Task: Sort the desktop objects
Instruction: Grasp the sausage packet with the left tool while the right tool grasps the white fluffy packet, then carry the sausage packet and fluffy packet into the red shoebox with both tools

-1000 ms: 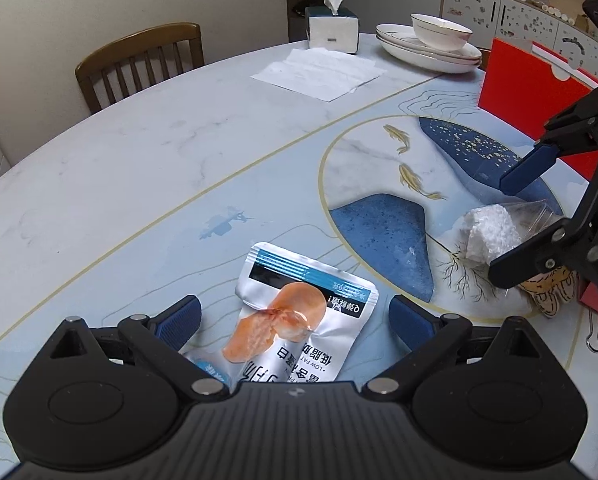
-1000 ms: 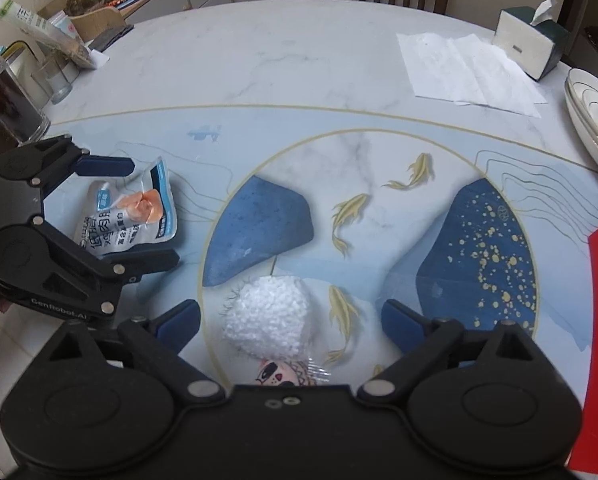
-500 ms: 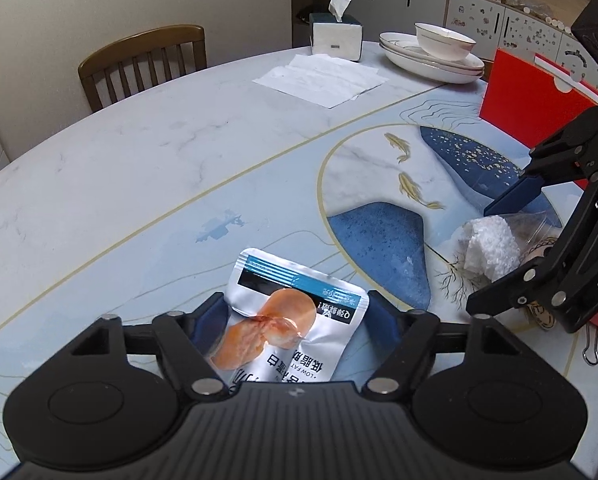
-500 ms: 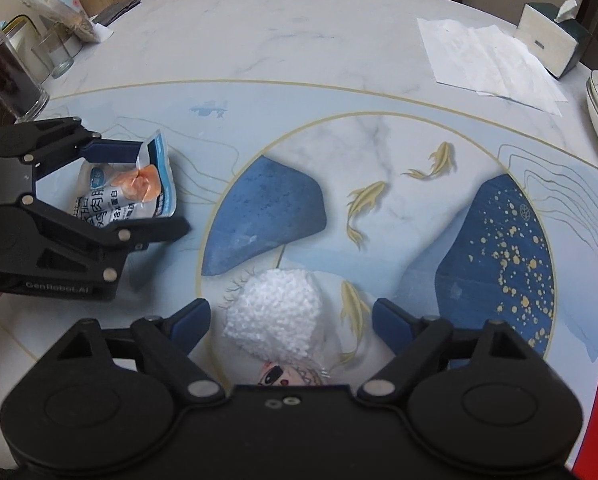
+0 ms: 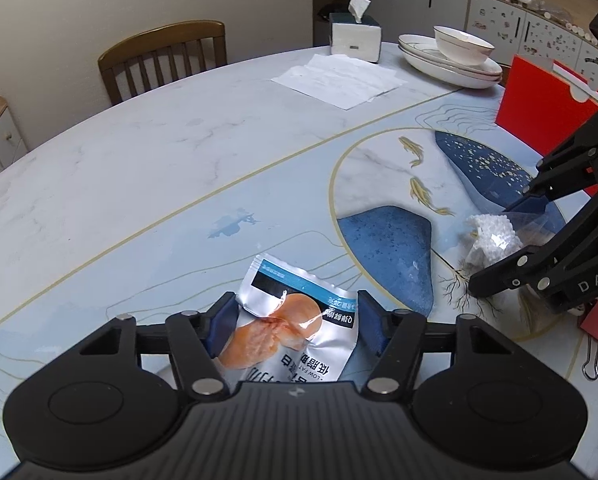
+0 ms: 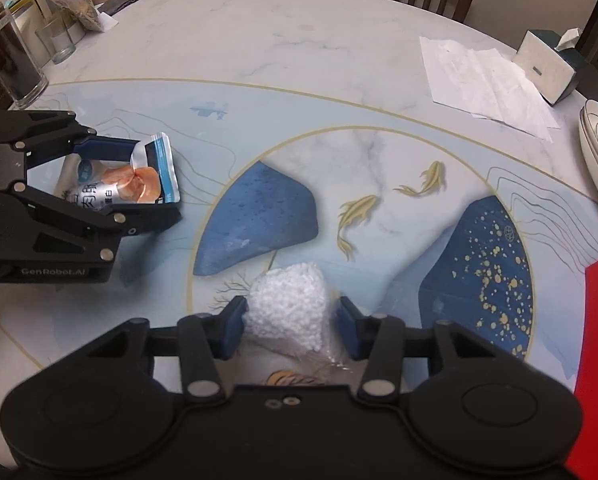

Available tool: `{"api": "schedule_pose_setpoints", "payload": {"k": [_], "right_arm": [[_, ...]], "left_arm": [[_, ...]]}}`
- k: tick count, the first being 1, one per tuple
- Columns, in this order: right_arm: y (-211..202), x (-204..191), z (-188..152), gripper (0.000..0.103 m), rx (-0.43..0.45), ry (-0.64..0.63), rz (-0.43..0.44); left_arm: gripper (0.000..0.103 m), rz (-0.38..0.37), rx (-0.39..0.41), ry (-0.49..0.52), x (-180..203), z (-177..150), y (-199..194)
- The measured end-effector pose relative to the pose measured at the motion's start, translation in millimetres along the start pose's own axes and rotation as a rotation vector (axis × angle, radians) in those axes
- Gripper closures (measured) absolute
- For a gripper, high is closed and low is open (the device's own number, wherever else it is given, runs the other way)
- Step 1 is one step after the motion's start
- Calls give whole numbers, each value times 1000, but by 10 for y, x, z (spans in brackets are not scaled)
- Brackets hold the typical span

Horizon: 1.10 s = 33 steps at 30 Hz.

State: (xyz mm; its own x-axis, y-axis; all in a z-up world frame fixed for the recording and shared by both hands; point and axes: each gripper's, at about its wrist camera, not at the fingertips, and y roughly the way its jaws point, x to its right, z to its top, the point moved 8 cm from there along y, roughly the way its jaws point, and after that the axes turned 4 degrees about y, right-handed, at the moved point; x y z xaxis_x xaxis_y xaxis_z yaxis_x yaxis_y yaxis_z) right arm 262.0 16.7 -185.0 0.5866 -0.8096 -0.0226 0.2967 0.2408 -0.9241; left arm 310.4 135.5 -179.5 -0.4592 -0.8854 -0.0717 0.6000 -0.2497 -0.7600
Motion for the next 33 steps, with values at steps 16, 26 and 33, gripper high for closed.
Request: {"api": "schedule_pose_setpoints", "payload": {"k": [16, 26, 33], "right_arm": [[-421, 49, 109, 66, 91, 41, 49], [-732, 93, -36, 66, 125, 53, 97], [-993, 259, -210, 66, 136, 60, 112]], "left_arm": [[46, 18, -14, -140, 12, -125, -274], [46, 36, -16, -197, 153, -200, -560], [46, 39, -7, -226, 372, -116, -838]]}}
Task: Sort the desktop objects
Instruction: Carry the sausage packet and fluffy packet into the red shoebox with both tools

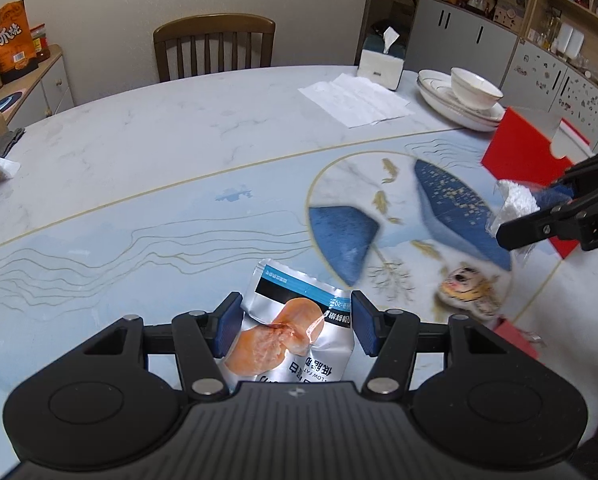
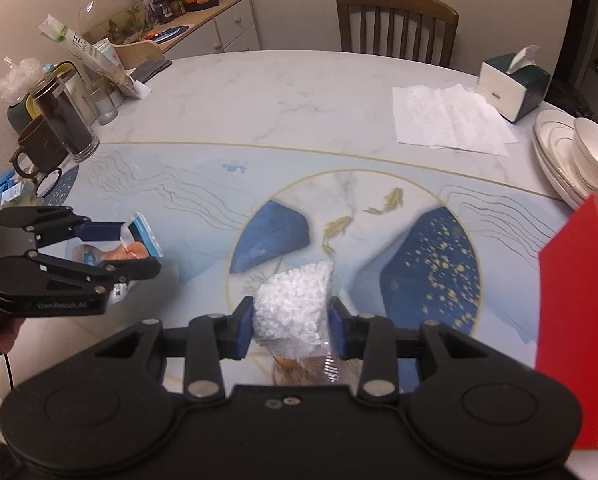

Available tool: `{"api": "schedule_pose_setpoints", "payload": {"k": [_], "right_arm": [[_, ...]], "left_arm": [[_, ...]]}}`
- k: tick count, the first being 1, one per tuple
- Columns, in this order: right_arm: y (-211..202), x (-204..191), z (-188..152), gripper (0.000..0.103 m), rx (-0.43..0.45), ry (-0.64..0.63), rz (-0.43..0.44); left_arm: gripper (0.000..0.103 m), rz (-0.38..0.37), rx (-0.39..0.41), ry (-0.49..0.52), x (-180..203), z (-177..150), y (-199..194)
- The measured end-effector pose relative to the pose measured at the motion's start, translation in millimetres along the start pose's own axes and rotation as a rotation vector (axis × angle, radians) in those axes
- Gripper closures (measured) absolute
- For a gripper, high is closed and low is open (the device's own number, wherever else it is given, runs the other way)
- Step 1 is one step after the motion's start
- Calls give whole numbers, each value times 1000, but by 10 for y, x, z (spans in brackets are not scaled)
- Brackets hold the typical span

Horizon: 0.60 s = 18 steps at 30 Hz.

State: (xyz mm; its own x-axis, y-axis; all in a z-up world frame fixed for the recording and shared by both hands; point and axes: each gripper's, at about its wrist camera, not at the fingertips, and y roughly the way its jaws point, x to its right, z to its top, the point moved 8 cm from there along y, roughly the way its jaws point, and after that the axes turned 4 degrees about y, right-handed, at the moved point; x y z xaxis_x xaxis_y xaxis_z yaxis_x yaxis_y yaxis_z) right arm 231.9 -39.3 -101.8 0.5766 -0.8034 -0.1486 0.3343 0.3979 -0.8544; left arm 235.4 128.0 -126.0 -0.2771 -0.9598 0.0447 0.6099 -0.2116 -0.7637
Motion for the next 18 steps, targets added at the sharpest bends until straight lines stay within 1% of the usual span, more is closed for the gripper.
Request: {"api": "schedule_pose_setpoints", "payload": {"k": [4, 8, 14, 18], "right_arm": [[-142, 142, -78, 66, -6, 10, 3], [-352, 327, -149, 66, 11, 17, 13], [-670, 717, -241, 66, 30, 42, 19], [-857, 993, -302, 66, 39, 42, 20]], "left_arm": [[46, -5, 8, -29, 165, 55, -121], [46, -11, 21, -46, 385, 134, -205], [46, -18, 37, -61, 799, 304, -248], [46, -29, 49, -54, 1132, 455, -243]]}}
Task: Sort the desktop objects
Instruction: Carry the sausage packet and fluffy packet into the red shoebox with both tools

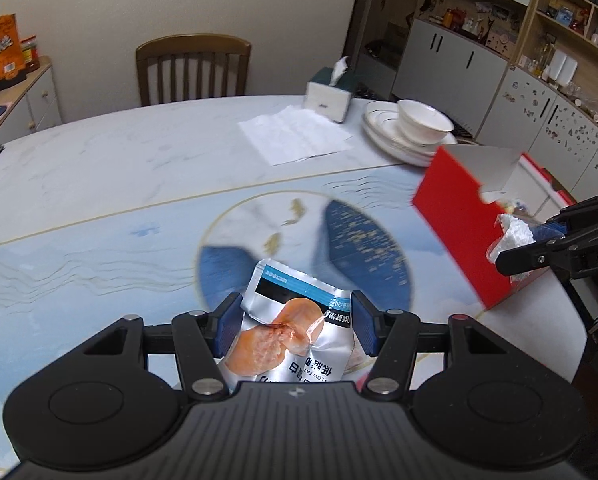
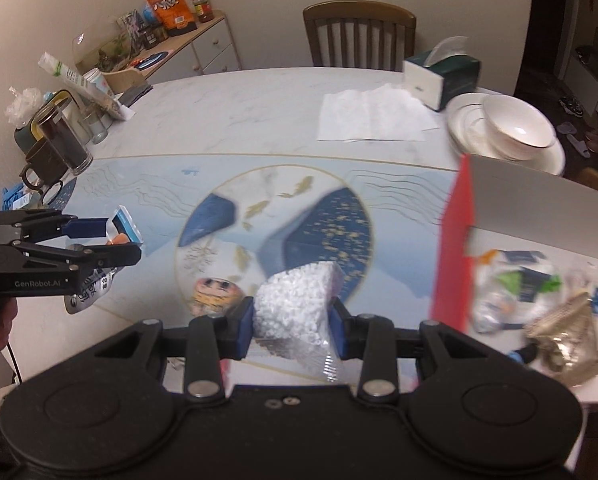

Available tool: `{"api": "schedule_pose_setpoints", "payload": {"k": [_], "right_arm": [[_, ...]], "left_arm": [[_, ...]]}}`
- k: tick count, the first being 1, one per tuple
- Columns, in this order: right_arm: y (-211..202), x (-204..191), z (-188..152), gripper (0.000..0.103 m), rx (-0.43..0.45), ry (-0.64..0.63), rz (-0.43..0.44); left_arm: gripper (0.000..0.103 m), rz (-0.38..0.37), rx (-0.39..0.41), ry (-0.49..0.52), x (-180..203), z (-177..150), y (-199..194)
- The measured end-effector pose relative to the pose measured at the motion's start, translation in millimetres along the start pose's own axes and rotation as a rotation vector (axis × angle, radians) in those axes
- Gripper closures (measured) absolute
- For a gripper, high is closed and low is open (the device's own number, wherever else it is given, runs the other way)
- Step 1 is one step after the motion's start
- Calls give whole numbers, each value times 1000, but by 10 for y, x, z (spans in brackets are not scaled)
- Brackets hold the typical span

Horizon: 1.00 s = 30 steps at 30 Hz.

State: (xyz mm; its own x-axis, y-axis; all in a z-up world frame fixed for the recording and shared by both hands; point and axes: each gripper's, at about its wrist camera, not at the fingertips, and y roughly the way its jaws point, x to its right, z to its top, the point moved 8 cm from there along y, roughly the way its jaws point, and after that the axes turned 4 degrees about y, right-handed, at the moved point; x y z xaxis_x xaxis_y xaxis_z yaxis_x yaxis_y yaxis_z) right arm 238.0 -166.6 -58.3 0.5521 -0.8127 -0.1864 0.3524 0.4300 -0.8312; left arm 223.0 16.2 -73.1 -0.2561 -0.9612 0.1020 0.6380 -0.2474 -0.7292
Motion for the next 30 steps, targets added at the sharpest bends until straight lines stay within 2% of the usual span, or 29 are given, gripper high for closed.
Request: {"api": "schedule_pose_setpoints", "payload": {"k": [7, 15, 22, 30], "right_arm": [[-330, 519, 10, 66, 47, 4, -9], [-585, 1212, 9, 66, 87, 37, -59], [-687, 1735, -15, 66, 104, 70, -98], [-621, 2254, -36, 66, 92, 102, -146]], "left_arm": [[46, -38, 24, 28, 615, 264, 71], [46, -71, 33, 83, 1246, 526, 225], [46, -101, 39, 143, 1728, 779, 387], [46, -143, 37, 238, 2278, 1074, 704]]}}
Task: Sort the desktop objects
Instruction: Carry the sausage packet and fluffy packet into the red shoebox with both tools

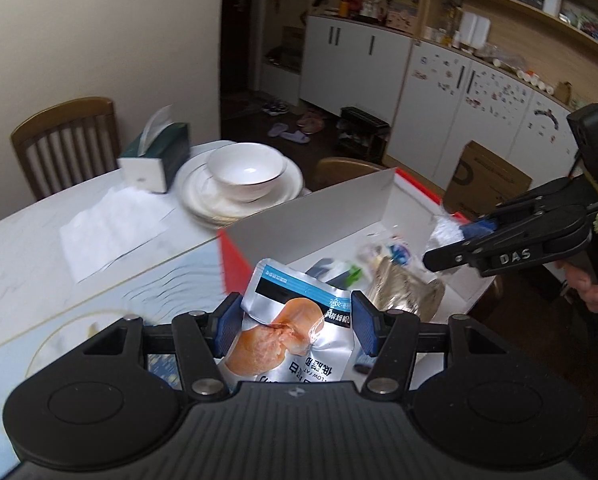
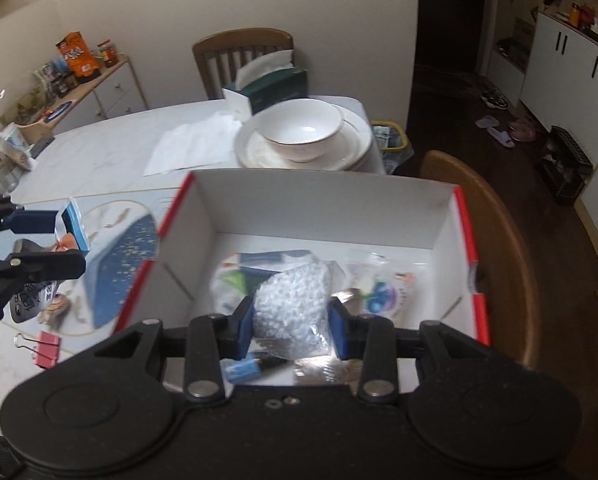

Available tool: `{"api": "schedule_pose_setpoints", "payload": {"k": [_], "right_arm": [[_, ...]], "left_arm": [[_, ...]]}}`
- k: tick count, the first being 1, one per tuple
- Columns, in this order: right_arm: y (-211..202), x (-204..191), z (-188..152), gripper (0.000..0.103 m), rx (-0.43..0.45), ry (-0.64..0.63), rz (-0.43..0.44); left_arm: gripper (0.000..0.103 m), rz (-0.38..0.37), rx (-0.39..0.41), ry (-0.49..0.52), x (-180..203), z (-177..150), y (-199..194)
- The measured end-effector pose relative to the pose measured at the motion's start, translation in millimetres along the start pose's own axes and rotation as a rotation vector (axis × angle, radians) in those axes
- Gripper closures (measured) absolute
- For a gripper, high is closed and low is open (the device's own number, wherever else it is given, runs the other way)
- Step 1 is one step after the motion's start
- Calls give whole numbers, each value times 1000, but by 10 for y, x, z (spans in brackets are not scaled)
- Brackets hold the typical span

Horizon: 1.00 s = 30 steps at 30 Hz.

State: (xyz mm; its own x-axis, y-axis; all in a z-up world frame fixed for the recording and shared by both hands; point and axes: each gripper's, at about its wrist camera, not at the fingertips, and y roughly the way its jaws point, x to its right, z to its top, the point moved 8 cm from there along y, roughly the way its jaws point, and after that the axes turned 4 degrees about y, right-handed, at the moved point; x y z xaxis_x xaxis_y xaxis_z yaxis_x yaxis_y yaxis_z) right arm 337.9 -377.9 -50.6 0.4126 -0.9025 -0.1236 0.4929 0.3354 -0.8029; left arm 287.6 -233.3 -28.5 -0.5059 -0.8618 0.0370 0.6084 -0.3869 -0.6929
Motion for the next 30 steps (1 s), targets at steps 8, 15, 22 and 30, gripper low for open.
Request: {"api": "schedule_pose_setpoints", "payload": {"k": [8, 15, 22, 30], "right_arm": [[123, 297, 3, 66, -16, 10, -18], [343, 572, -38, 66, -54, 26, -64], [511, 662, -122, 66, -98, 23, -77], [607, 676, -189, 66, -124, 22, -75]], "left_arm": [[46, -51, -43, 62, 322, 208, 465], [46, -67, -141, 115, 499, 178, 937], [46, -73, -200, 143, 611, 31, 1183], [46, -70, -244, 156, 628, -118, 1338]]}}
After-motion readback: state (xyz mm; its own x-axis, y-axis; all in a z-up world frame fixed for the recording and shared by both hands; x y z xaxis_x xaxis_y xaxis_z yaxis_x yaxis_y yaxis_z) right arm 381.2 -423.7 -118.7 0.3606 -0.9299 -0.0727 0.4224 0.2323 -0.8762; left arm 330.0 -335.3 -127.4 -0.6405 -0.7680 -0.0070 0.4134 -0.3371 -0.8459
